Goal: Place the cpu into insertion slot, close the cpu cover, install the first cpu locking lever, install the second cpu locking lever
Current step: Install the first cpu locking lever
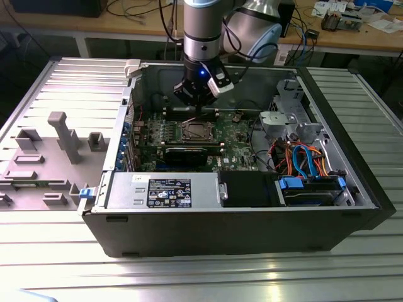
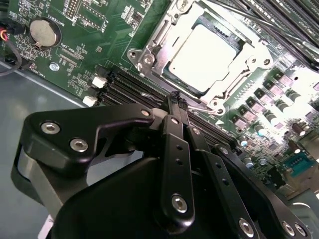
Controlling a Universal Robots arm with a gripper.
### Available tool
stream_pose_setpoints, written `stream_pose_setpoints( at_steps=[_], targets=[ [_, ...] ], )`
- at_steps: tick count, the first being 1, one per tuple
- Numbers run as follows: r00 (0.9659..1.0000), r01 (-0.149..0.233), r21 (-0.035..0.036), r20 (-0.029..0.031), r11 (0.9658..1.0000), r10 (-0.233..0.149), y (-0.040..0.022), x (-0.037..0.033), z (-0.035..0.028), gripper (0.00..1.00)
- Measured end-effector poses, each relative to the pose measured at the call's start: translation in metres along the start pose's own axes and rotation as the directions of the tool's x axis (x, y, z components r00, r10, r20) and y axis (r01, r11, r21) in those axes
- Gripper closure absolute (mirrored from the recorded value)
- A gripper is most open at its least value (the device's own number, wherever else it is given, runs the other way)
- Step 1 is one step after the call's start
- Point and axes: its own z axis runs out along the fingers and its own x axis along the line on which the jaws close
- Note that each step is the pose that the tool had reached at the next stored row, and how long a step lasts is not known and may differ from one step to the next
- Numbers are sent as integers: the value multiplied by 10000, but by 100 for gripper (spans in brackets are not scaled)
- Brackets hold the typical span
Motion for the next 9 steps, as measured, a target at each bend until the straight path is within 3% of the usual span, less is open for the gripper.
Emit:
stream_pose_setpoints(
  at_steps=[9],
  targets=[
    [10000, -1, -1, -18, 10000, 1, 7, -84, 41, 89]
  ],
)
